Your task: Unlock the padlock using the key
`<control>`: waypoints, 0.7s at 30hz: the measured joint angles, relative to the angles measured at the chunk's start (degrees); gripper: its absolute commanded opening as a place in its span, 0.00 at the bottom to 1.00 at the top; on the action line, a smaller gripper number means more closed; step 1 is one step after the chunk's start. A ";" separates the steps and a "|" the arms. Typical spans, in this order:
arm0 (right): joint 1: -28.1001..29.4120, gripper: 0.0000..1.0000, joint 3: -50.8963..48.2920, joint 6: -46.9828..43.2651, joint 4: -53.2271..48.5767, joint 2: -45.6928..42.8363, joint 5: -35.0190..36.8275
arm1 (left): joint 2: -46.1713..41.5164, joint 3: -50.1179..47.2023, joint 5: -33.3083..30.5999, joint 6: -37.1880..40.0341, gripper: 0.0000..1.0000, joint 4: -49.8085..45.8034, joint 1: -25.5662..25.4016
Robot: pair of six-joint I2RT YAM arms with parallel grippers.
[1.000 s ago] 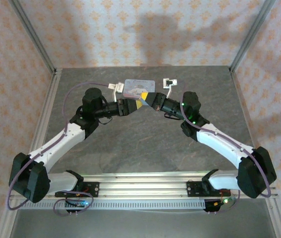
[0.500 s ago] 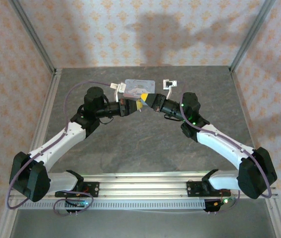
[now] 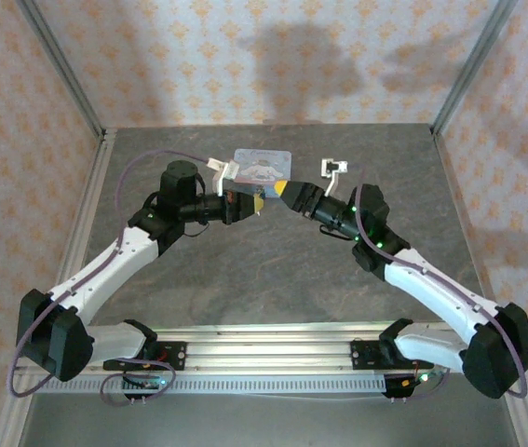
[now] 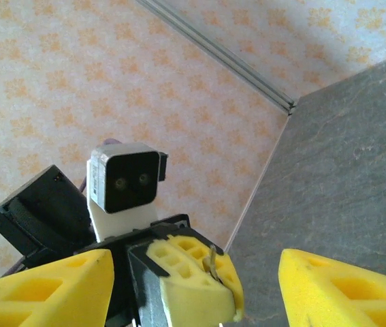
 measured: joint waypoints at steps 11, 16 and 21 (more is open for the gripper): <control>3.91 0.41 -1.95 2.10 2.10 4.35 0.39 | 1.70 0.04 3.37 -0.70 0.00 0.94 0.00; 4.02 0.40 -1.33 2.19 3.87 5.97 0.33 | 1.70 0.04 3.37 -0.74 0.00 0.90 0.07; 4.13 0.35 -0.92 2.45 4.66 6.67 0.15 | 1.66 0.04 2.86 -1.07 0.00 0.90 0.13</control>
